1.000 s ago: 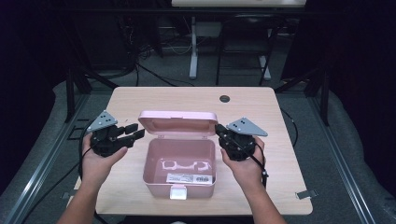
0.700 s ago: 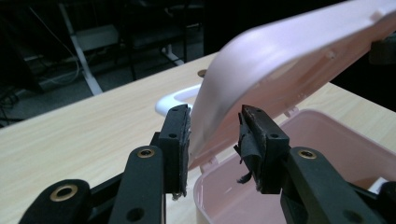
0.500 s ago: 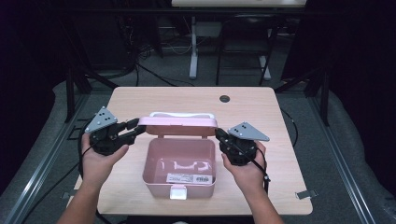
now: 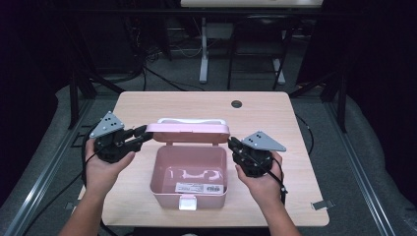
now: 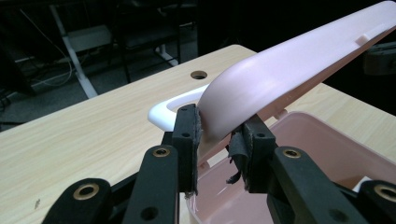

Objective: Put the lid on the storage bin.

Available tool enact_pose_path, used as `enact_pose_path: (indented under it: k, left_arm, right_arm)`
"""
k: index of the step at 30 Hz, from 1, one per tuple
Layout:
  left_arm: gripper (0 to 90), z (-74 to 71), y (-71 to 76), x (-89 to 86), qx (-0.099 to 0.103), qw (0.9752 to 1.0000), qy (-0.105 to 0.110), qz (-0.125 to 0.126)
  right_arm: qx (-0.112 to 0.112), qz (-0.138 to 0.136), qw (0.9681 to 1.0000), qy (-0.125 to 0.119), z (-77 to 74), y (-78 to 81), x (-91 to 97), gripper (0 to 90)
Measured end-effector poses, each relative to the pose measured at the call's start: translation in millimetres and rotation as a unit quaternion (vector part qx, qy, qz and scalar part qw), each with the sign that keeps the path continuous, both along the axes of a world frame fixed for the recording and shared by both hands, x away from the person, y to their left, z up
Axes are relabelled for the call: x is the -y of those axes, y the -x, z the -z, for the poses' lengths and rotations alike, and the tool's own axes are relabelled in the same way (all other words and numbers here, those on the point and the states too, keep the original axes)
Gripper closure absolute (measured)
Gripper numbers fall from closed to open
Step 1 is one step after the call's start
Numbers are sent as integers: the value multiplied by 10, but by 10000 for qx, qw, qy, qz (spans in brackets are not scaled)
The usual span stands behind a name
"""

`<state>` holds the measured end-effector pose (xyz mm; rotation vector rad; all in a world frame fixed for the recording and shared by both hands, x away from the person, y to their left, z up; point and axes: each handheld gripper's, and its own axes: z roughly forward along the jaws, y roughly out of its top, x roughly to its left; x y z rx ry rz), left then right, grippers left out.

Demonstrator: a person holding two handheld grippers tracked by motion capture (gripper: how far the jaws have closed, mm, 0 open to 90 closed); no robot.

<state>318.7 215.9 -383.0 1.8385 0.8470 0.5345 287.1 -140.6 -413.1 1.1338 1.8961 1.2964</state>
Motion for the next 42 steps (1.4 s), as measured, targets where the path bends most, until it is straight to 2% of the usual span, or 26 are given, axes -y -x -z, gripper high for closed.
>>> enact_pose_path:
  k: [4, 9, 17, 20, 24, 35, 42]
  left_arm:
    - [717, -10, -10, -5, -40, 10000, 29, -41]
    - [715, -1, 42, -2, -95, 9999, -38, -10]
    - [712, 54, 164, -2, -69, 9999, -128, -18]
    - [710, 72, 212, -12, -139, 9998, -168, 12]
    - [716, 92, 271, -30, -190, 9997, -162, 64]
    - [733, 140, 368, -57, -204, 9996, -158, 88]
    - [729, 175, 433, -71, -174, 9997, -130, 106]
  right_arm:
    - [22, 86, 9999, -95, -72, 17, 123, 829]
    - [-68, 60, 9984, -563, -110, -38, 252, 824]
    - [-57, 18, 9982, -605, -120, -85, 249, 819]
    - [-42, -42, 9977, -670, -133, -108, 247, 812]
    - [54, -44, 9974, -712, -148, -108, 234, 811]
    - [35, -253, 9972, -696, -168, -131, 177, 804]
    - [-18, -244, 9975, -661, -146, -158, 173, 802]
